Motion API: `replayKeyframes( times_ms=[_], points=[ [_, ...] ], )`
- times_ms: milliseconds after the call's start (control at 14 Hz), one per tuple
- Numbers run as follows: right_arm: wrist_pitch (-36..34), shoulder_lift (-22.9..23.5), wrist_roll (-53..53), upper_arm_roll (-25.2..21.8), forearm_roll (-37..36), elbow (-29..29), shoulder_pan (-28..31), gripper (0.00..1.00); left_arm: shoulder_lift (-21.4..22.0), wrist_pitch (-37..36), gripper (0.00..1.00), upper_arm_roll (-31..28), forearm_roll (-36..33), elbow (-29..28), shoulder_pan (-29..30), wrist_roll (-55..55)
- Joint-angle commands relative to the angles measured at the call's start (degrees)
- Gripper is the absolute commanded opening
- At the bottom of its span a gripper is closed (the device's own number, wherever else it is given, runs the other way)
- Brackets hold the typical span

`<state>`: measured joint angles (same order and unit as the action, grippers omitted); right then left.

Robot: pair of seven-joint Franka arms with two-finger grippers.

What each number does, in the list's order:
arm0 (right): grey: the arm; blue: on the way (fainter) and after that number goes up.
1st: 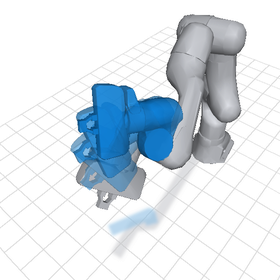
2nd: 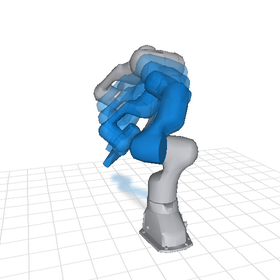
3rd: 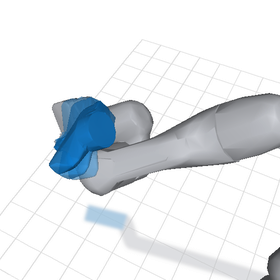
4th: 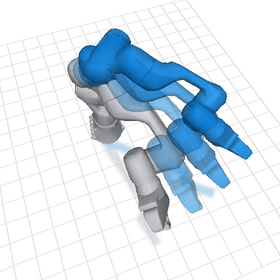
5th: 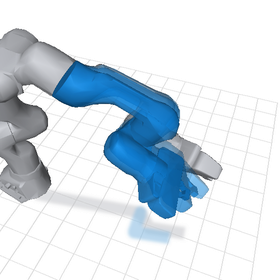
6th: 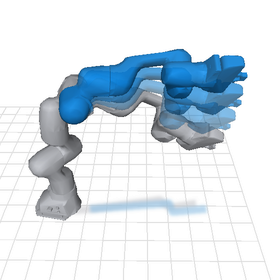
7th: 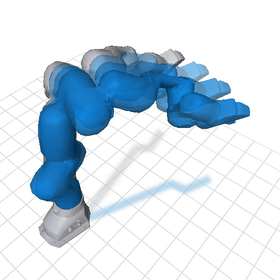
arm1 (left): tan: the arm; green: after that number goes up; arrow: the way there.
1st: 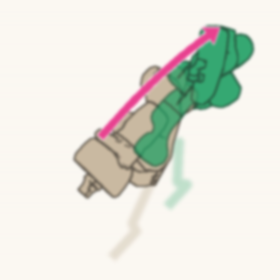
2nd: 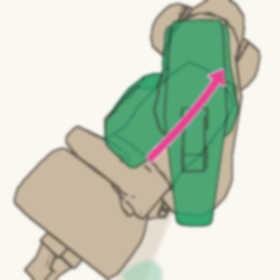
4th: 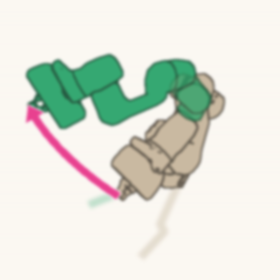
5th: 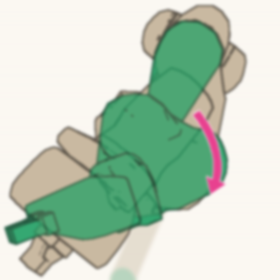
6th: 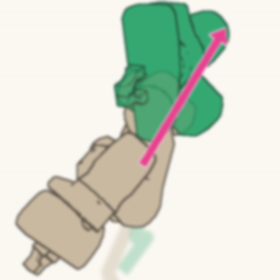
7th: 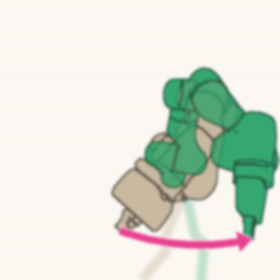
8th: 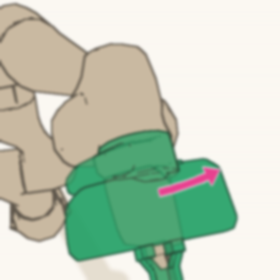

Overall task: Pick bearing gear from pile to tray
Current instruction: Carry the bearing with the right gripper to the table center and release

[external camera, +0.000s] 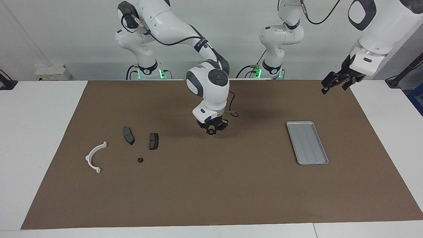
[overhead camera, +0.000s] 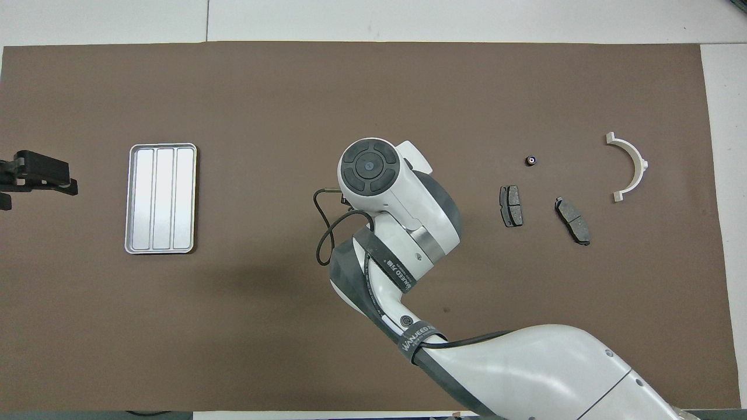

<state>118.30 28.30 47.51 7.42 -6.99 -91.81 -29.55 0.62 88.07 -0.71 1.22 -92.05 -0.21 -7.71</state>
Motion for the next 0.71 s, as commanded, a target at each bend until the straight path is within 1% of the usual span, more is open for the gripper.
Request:
replayKeyframes(
  times_ms=[0,643],
  points=[
    [2.63,-0.70,-0.05,0.14,0.92,-2.84,-0.24,0.00,1.75,1.14,1.00,0.18,0.45,-2.17,0.30,0.41],
    [9.22,2.63,-0.05,0.14,1.10,-3.55,-0.77,0.00,1.75,1.14,1.00,0.18,0.45,-2.17,0.30,0.41]
  ],
)
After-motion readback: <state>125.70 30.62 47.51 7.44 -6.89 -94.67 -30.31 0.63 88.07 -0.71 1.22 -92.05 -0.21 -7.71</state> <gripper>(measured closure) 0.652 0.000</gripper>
